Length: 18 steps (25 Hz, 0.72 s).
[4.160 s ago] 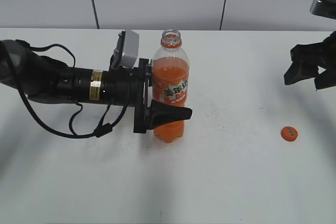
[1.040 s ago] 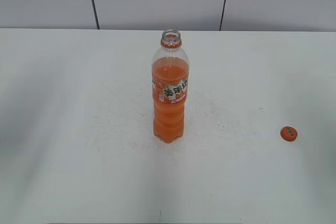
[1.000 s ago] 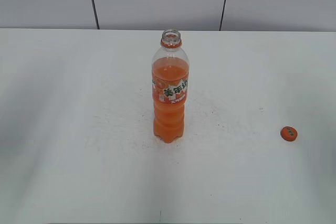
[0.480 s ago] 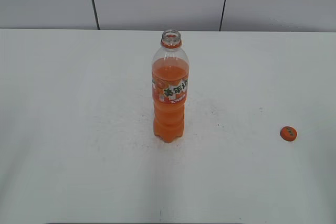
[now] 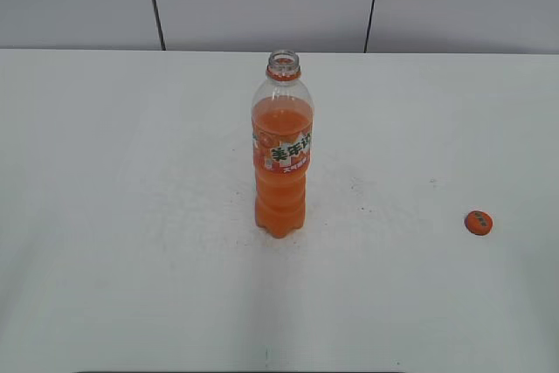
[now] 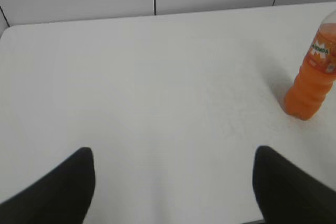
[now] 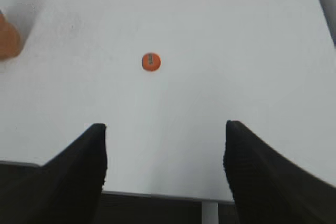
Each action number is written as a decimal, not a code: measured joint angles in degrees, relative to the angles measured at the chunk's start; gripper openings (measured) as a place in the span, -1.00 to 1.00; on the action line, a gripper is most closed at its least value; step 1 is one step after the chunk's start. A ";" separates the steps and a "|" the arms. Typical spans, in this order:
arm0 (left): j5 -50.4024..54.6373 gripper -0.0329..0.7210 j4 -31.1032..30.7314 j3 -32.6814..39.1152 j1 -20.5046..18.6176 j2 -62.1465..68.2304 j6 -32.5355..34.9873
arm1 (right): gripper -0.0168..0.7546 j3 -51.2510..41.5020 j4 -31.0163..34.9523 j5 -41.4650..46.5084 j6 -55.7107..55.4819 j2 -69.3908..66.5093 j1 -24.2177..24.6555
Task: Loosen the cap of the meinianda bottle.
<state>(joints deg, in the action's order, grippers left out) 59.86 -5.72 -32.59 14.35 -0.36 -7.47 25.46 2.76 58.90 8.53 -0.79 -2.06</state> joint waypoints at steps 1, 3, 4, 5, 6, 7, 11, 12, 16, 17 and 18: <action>-0.07 0.58 0.07 0.00 0.00 0.00 0.17 | 0.40 -0.10 0.00 -0.09 0.05 0.69 0.00; -0.20 0.58 0.80 0.00 0.00 -0.04 0.94 | 0.40 -0.10 -0.13 -0.29 0.19 1.24 0.00; -0.20 0.58 0.89 0.00 0.00 -0.04 1.15 | 0.40 -0.10 -0.07 -0.29 0.19 1.24 0.00; -0.20 0.58 0.93 0.00 0.00 -0.12 1.27 | 0.40 -0.10 -0.02 -0.29 0.24 1.24 0.00; -0.20 0.58 1.11 0.00 0.00 -0.11 1.27 | 0.40 -0.10 -0.02 -0.29 0.24 1.24 0.00; -0.20 0.58 1.39 0.00 0.00 -0.11 1.27 | 0.40 -0.10 -0.02 -0.29 0.24 1.24 0.00; -0.26 0.58 1.54 0.00 0.00 -0.11 1.32 | 0.40 -0.14 -0.02 -0.29 0.24 1.24 0.00; -0.26 0.58 1.54 0.00 0.00 -0.11 1.32 | 0.40 -0.14 -0.02 -0.29 0.24 1.24 0.00; -0.26 0.58 1.60 0.00 -1.37 -0.11 1.38 | 0.40 -0.14 -0.01 -0.29 0.24 1.24 0.15; -0.26 0.58 1.60 0.00 -2.32 -0.11 1.38 | 0.40 -0.16 0.04 -0.29 0.24 1.24 0.53; -0.26 0.58 1.60 0.00 -3.51 -0.11 1.38 | 0.40 -0.16 0.04 -0.29 0.24 1.24 1.19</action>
<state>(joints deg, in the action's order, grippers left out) 59.60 -4.12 -32.59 10.84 -0.47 -6.09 25.29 2.81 58.61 8.77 0.45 -0.86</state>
